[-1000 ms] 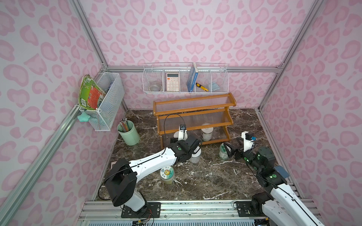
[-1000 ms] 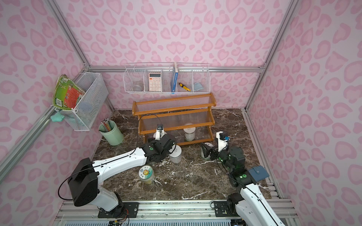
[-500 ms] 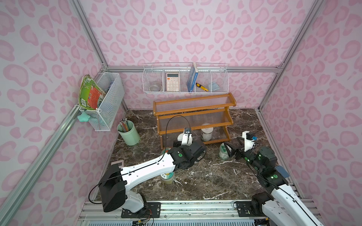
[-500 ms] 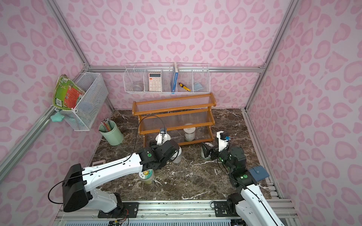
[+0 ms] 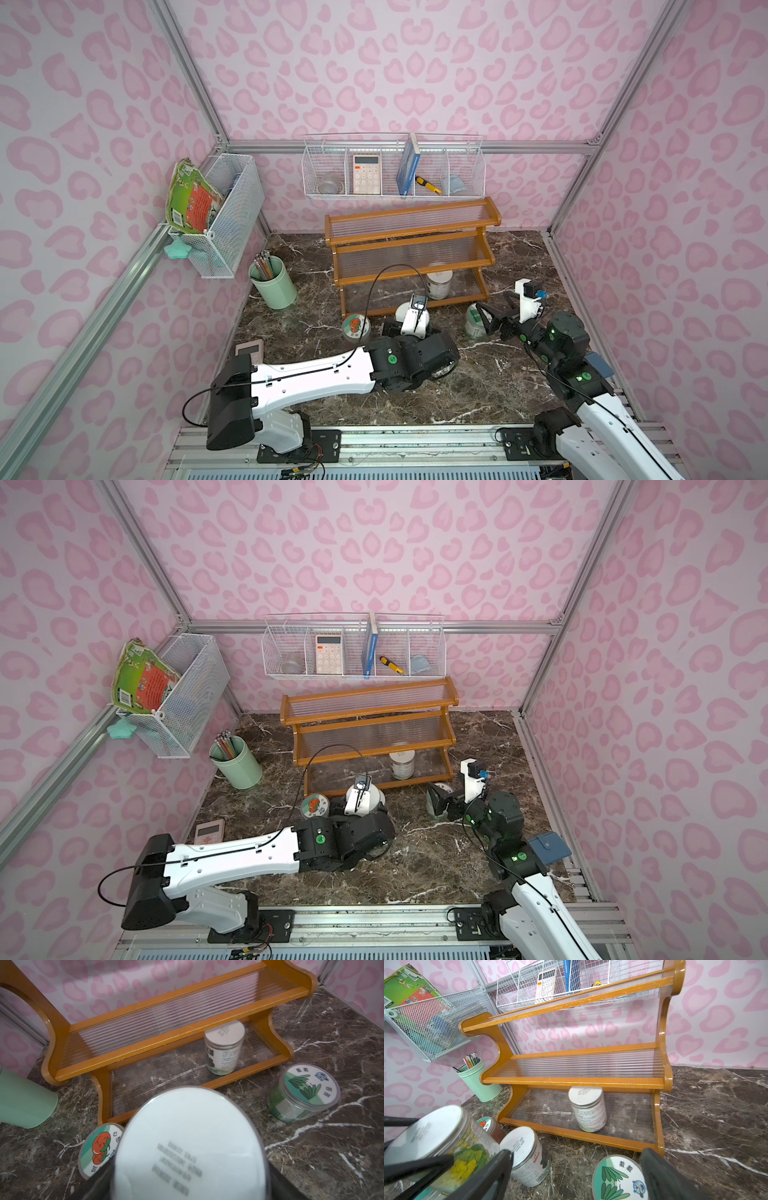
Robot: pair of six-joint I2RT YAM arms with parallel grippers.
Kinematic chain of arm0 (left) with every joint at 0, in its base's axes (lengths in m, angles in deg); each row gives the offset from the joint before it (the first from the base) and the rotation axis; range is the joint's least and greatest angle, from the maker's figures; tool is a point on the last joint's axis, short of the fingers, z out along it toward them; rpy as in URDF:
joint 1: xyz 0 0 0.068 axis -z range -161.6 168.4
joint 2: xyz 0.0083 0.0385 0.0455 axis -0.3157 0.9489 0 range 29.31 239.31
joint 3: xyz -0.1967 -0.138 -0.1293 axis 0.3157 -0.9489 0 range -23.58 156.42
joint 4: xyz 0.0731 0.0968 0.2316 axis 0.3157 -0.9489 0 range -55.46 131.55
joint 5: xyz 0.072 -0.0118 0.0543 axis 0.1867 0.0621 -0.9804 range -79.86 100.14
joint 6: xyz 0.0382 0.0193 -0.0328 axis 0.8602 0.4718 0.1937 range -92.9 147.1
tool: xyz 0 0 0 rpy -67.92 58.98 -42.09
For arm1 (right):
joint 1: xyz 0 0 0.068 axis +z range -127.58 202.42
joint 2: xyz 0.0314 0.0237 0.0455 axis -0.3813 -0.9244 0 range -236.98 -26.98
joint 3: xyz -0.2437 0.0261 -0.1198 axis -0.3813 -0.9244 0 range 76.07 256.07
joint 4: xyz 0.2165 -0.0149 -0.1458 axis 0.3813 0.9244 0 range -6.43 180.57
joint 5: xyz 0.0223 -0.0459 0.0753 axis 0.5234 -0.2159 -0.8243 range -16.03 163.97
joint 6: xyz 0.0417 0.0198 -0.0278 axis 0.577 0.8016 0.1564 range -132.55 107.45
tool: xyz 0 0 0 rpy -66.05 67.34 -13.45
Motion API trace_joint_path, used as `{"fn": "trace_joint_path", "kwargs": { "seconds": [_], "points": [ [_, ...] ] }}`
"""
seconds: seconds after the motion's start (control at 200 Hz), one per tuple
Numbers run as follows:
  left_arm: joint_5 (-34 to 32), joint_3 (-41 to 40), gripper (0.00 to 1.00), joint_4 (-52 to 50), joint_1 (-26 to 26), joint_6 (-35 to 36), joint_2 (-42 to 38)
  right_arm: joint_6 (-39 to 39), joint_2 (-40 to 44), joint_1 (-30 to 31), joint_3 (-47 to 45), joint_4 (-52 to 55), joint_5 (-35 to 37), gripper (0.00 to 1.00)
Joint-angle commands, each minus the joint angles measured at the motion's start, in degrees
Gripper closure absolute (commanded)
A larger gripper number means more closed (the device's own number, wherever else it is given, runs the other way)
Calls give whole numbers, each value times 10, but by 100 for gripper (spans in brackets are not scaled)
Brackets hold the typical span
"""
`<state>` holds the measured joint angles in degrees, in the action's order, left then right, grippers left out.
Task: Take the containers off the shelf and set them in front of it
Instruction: Place the container at the center of the board.
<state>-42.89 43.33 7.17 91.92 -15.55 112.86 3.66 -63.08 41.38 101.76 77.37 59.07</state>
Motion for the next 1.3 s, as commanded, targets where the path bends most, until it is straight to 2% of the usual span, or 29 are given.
{"fn": "trace_joint_path", "kwargs": {
  "seconds": [0.0,0.27,0.405,0.755,0.98,1.295],
  "points": [
    [-24,0,33,-30,25,-64,18,-1,5,0,8,-1,6,1],
    [-53,2,33,-62,85,-128,46,-1,22,0,6,14,20,1],
    [-43,-22,32,-33,101,-144,51,-1,16,0,8,10,16,1],
    [-7,-72,32,56,106,-163,96,-1,15,0,2,2,0,1],
    [-1,-72,32,60,104,-172,118,-1,22,0,-4,-1,0,1],
    [11,-73,31,21,94,-233,136,-1,31,-1,-7,2,-1,1]
  ]
}}
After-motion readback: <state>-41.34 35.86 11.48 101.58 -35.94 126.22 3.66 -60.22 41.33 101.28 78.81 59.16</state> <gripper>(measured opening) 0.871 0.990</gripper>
